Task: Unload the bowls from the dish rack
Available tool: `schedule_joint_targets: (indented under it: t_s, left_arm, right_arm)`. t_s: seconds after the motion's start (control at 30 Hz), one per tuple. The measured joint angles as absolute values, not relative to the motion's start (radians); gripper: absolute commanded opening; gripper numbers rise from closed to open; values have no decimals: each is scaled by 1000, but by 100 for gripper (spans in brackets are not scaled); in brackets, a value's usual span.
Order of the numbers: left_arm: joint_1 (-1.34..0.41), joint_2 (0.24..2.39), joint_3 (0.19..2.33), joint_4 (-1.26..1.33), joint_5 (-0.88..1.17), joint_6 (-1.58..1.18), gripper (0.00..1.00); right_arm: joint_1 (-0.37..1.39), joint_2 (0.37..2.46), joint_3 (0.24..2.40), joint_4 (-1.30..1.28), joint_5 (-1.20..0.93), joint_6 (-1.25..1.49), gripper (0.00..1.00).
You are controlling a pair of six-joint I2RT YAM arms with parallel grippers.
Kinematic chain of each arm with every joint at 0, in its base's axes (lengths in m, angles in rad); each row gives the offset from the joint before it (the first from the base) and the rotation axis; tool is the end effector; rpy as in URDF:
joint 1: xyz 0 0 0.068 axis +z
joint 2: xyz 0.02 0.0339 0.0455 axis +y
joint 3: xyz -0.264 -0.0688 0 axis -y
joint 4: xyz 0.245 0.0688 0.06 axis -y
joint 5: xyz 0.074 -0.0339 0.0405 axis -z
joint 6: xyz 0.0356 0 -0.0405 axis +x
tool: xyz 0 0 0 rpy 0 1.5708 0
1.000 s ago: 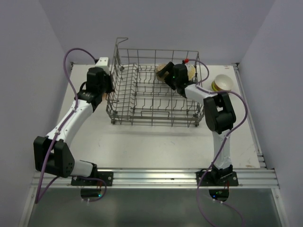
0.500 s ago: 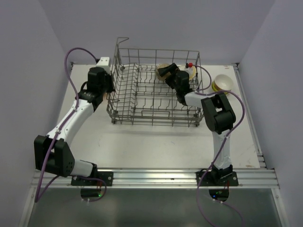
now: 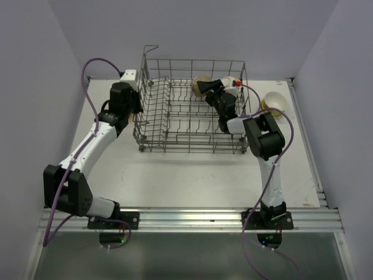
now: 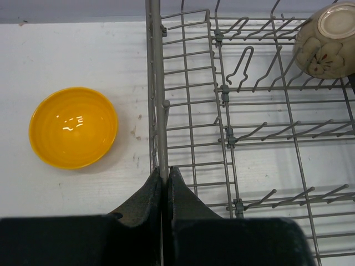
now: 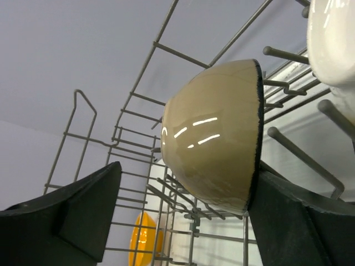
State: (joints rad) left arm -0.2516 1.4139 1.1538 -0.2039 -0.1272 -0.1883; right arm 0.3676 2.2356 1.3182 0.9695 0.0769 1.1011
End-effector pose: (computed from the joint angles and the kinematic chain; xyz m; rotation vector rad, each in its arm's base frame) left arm 0.3195 -0.0775 0.3203 -0.0156 2.0339 -0.1476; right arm 0.4571 0.1731 0.1689 0.6440 1.4928 1.1004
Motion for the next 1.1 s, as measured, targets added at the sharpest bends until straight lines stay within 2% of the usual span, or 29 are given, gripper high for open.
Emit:
schedule_joint_targets:
  t_s: [0.07, 0.13, 0.33, 0.37, 0.47, 0.57, 0.67, 0.73, 0.8, 0.9, 1.03, 1.1]
  left_arm:
    - [-253, 1419, 1155, -196, -131, -190, 0]
    - [-253, 1422, 1158, -194, -136, -191, 0]
    - [-256, 1423, 1158, -194, -139, -190, 0]
    - [-256, 1423, 1158, -194, -140, -190, 0]
    - [-256, 1423, 1159, -194, -139, -191, 0]
    - [-257, 1423, 1159, -195, -140, -191, 0]
    - [-257, 1424, 1159, -195, -139, -190, 0]
    - [-257, 1425, 1159, -195, -138, -190, 0]
    - [-257, 1425, 1159, -194, -135, -190, 0]
    - [-257, 1425, 1159, -194, -134, -190, 0]
    - [-258, 1426, 1159, -194, -133, -190, 0]
    - [-258, 1426, 1160, -194, -133, -190, 0]
  right_arm:
    - [357, 2265, 1327, 1021, 55, 1126, 74]
    - [350, 2276, 1335, 1050, 39, 1143, 67]
    - [340, 2293, 1338, 1109, 27, 1175, 60]
    - [339, 2297, 1338, 1119, 27, 1180, 55]
    - [334, 2309, 1339, 1163, 25, 1209, 48]
    - [330, 2325, 1356, 1203, -11, 1251, 46]
    - [325, 2334, 1373, 1223, -57, 1275, 35]
    - [323, 2337, 1386, 1228, -73, 1277, 22]
    - [319, 2339, 1398, 1229, -86, 1285, 13]
    - [319, 2339, 1408, 1229, -100, 1292, 14]
    - [315, 2339, 1408, 1231, -100, 1296, 0]
    - [314, 2339, 1408, 1232, -100, 1301, 0]
